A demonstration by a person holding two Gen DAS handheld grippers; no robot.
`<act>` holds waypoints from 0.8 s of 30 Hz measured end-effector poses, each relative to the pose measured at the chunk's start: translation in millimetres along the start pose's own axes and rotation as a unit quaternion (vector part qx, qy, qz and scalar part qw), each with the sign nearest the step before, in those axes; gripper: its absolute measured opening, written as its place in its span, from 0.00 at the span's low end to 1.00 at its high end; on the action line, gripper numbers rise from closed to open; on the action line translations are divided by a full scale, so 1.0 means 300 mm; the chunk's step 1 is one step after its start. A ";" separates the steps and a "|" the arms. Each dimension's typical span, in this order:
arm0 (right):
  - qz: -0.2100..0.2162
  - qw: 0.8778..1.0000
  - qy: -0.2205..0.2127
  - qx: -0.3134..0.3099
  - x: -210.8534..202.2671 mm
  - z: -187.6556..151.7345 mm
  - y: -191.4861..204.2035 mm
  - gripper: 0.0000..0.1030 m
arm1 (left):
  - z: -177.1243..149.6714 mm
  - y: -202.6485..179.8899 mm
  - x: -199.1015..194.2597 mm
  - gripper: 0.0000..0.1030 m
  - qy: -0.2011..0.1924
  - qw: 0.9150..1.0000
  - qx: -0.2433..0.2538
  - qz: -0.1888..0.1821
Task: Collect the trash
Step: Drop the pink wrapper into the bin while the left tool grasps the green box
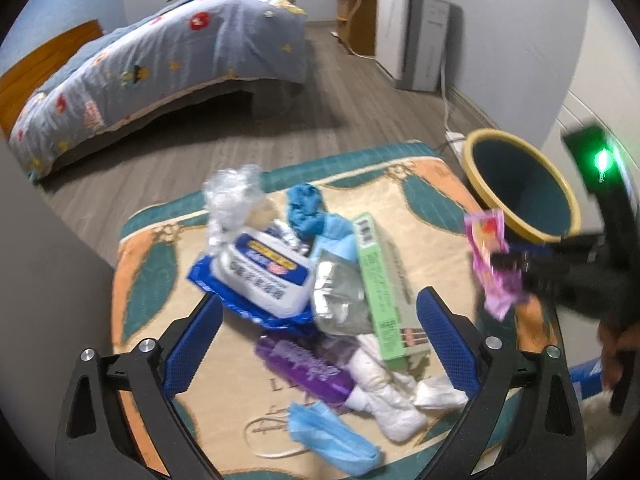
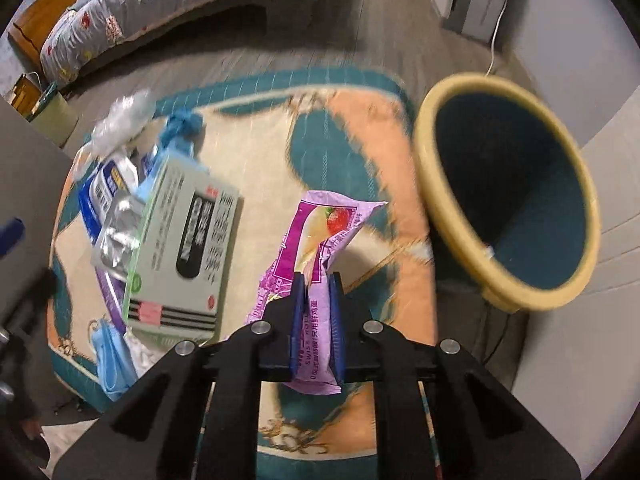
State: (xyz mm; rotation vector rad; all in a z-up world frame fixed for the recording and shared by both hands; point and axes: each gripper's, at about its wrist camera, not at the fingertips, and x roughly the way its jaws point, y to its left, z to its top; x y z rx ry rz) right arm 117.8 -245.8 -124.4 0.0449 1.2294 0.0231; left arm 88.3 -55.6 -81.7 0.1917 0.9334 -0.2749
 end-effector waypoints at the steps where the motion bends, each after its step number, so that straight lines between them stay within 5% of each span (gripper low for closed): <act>1: 0.001 1.000 -0.005 0.003 -0.009 0.008 -0.005 0.12 | 0.000 -0.013 0.010 0.93 0.001 1.000 0.003 -0.002; 4: 0.001 1.000 -0.016 0.011 -0.030 0.024 -0.027 0.12 | 0.001 -0.048 0.050 0.86 0.008 1.000 0.002 -0.015; 6: 0.004 1.000 -0.020 0.018 -0.048 0.036 -0.061 0.12 | 0.003 -0.067 0.079 0.63 0.018 0.999 -0.003 -0.033; 9: 0.017 0.999 -0.023 0.026 -0.072 0.067 -0.097 0.12 | -0.003 -0.103 0.116 0.49 0.033 0.998 0.002 -0.053; 24: 0.020 0.999 -0.011 -0.028 -0.053 0.096 -0.073 0.12 | 0.014 -0.097 0.245 0.47 0.069 0.995 -0.036 -0.065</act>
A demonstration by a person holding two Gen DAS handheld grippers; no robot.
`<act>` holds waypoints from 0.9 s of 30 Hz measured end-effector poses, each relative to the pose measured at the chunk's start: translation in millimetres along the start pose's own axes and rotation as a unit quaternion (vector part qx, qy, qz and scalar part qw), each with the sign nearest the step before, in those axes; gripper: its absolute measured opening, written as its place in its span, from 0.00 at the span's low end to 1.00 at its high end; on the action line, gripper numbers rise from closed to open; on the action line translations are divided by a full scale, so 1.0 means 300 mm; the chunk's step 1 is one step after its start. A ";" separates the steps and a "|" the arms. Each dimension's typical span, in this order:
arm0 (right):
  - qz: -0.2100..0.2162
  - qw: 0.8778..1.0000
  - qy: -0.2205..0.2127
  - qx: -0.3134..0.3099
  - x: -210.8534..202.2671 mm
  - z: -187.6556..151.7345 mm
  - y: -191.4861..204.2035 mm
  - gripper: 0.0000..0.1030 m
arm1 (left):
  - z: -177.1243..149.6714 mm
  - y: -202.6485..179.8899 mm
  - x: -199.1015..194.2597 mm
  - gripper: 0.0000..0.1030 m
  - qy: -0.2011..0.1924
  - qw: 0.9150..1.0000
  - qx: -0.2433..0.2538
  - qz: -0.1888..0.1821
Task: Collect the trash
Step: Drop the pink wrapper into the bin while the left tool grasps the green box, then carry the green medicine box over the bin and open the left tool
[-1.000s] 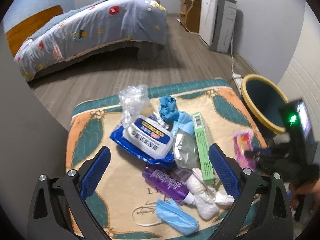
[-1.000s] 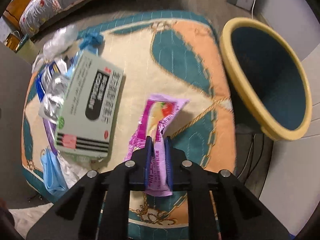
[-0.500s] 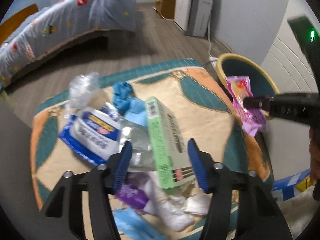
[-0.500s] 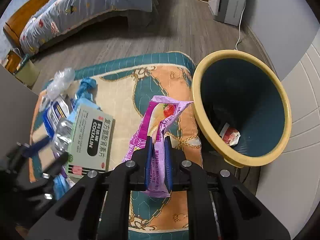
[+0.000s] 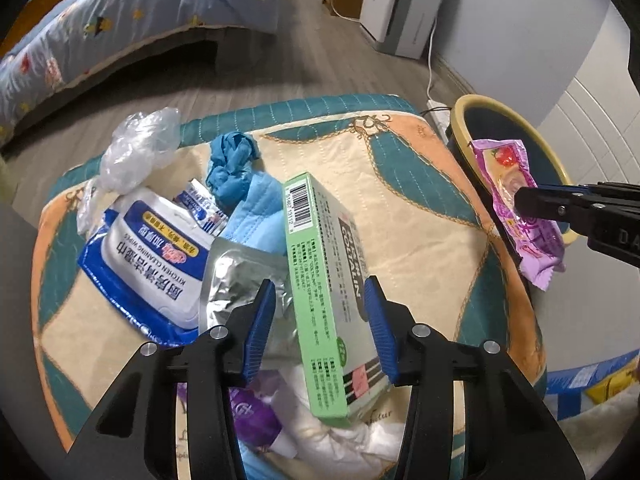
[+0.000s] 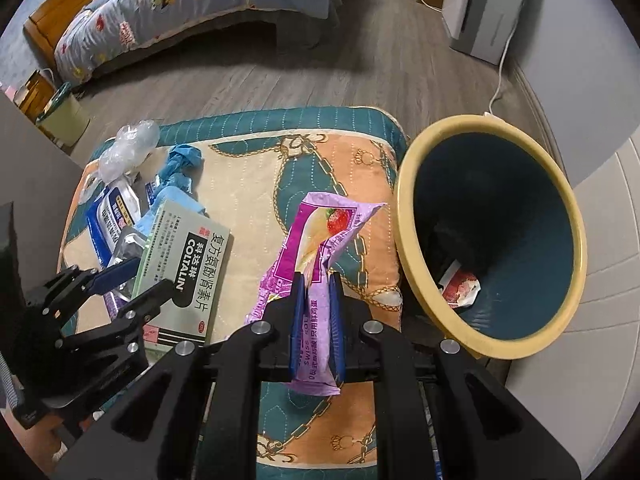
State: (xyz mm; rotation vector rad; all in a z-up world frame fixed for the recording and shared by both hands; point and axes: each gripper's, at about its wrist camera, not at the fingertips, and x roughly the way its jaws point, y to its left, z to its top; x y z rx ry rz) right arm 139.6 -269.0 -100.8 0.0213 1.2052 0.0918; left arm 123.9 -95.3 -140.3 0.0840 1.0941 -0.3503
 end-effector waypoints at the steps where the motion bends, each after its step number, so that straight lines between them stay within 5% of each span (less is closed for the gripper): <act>1: 0.001 1.000 0.000 -0.002 -0.001 0.002 0.000 0.12 | 0.002 -0.006 0.003 0.47 0.000 1.000 0.002 -0.002; 10: 0.006 1.000 -0.010 -0.008 -0.036 0.019 -0.001 0.12 | 0.001 -0.076 -0.006 0.35 -0.008 0.999 0.049 -0.007; 12: 0.005 1.000 -0.012 -0.010 -0.041 0.021 -0.001 0.12 | -0.003 -0.074 0.011 0.24 0.001 0.999 0.049 -0.002; 21: -0.010 0.999 -0.031 -0.014 -0.110 0.052 -0.038 0.12 | 0.044 -0.082 -0.068 0.22 -0.038 0.998 0.045 -0.002; 27: -0.012 0.996 -0.078 0.030 -0.247 0.102 -0.238 0.12 | 0.132 -0.137 -0.172 0.22 -0.083 0.994 0.072 0.001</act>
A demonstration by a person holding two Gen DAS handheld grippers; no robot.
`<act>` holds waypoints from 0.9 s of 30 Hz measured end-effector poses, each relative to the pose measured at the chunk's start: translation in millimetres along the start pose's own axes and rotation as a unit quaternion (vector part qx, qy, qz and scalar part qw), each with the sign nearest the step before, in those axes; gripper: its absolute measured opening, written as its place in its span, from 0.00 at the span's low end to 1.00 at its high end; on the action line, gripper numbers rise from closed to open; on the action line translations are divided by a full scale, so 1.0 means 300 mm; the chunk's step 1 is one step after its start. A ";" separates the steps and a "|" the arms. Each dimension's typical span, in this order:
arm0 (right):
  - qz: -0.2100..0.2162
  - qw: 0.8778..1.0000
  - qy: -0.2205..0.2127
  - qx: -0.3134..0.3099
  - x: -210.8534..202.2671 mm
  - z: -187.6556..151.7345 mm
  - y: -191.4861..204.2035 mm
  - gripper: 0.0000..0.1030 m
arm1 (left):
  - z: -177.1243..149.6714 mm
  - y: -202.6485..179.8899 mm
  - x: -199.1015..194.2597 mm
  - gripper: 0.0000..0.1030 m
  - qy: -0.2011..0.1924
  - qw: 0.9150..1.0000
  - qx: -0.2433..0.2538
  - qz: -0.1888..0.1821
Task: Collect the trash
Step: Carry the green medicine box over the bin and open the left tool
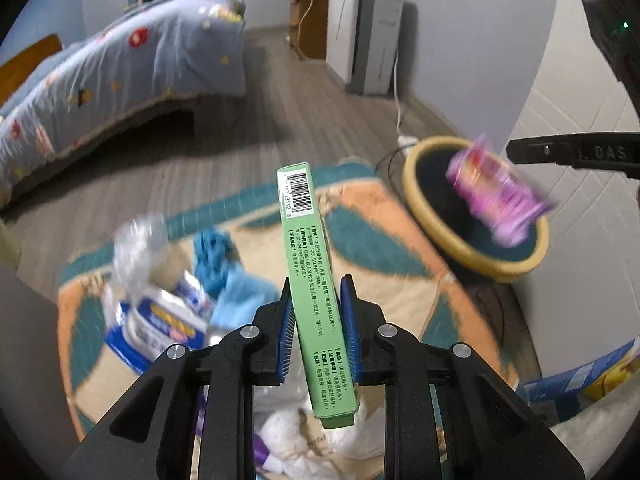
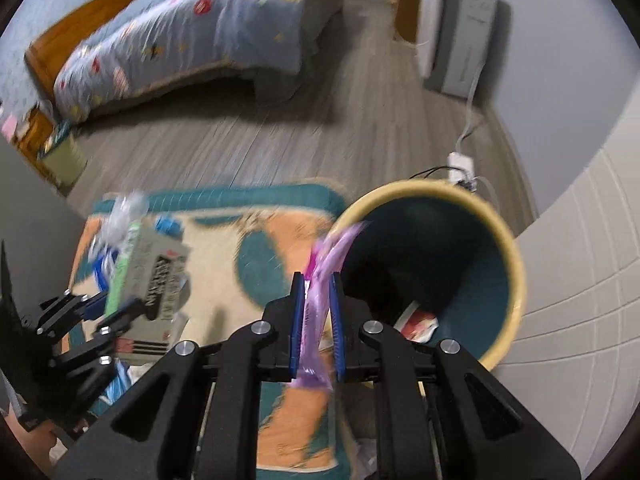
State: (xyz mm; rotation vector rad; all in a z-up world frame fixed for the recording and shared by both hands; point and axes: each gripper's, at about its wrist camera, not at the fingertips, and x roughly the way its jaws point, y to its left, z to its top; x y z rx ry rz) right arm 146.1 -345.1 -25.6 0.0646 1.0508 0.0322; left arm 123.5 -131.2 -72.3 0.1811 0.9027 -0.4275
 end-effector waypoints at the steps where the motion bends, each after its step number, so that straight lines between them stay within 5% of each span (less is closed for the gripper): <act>1: -0.006 1.000 -0.007 0.018 -0.011 0.009 -0.061 0.12 | 0.022 -0.012 -0.011 0.22 -0.007 1.000 0.006 -0.001; 10: -0.024 0.995 0.008 0.097 0.084 -0.010 -0.333 0.12 | 0.173 -0.204 0.022 0.21 -0.030 0.997 0.055 -0.047; 20: -0.032 0.990 0.023 0.137 0.130 -0.040 -0.432 0.12 | 0.247 -0.417 0.198 0.19 0.001 0.991 0.095 -0.095; 27: -0.048 0.983 0.034 0.173 0.160 -0.068 -0.512 0.12 | 0.253 -0.504 0.316 0.19 0.017 0.988 0.117 -0.097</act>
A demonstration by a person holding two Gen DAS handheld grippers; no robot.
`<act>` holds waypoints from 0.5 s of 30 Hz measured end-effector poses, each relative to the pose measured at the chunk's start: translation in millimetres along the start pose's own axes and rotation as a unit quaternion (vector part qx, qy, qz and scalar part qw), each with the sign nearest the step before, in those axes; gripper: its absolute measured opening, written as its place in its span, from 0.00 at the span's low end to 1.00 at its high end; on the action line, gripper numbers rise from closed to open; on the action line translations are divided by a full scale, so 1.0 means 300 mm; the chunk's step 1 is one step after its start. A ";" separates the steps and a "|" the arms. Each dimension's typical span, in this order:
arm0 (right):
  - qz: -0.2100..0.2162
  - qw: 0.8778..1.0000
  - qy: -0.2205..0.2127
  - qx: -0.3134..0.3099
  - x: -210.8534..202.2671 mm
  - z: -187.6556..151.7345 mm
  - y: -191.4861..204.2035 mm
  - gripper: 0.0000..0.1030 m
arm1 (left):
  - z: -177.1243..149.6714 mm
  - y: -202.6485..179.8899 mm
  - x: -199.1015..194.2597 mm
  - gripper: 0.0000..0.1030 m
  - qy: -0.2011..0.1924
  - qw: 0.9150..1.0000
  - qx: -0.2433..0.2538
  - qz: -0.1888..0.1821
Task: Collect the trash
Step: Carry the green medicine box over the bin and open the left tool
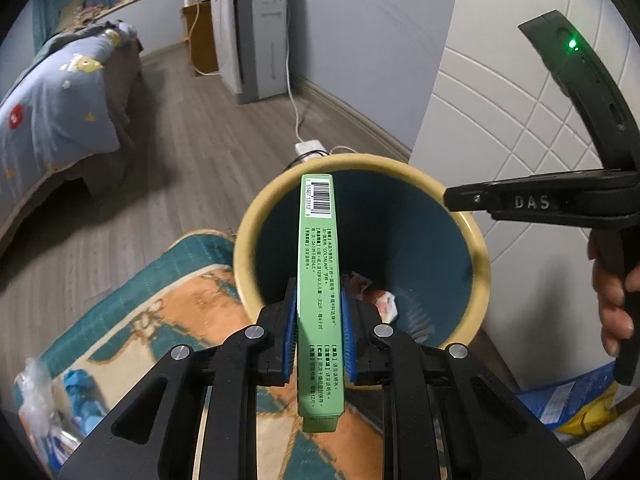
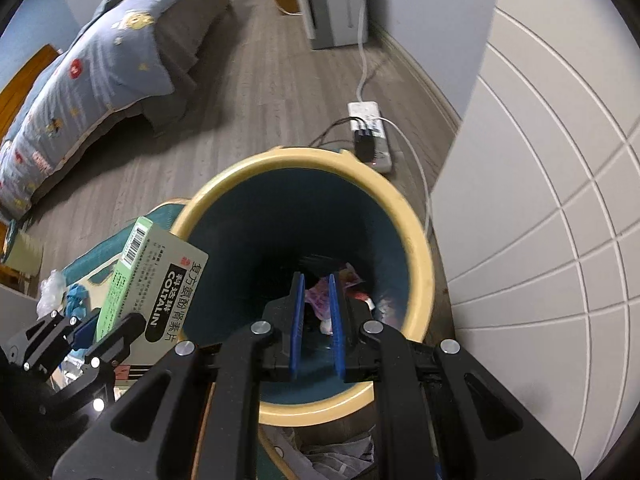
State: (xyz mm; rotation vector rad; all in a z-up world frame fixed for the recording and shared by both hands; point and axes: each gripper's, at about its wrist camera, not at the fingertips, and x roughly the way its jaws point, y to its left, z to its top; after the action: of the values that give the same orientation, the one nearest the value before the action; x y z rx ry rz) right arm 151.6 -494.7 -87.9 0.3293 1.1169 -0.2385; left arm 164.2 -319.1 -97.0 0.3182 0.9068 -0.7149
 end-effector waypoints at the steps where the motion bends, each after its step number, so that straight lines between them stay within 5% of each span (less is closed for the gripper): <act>1: -0.001 1.000 0.001 0.006 0.005 0.002 -0.015 0.12 | 0.000 -0.005 0.012 0.19 0.001 1.000 0.001 -0.003; 10: -0.022 0.998 0.016 0.052 0.049 -0.008 -0.086 0.12 | 0.005 -0.058 0.099 0.20 0.007 1.000 0.007 -0.023; 15: -0.019 0.998 0.015 0.058 0.049 -0.001 -0.094 0.13 | -0.002 -0.065 0.097 0.43 0.001 1.000 0.005 -0.024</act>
State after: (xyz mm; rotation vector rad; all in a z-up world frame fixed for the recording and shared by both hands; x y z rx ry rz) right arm 147.6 -521.1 -105.2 0.4162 1.1414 -0.3345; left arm 162.5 -345.3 -120.1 0.3063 0.9165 -0.7642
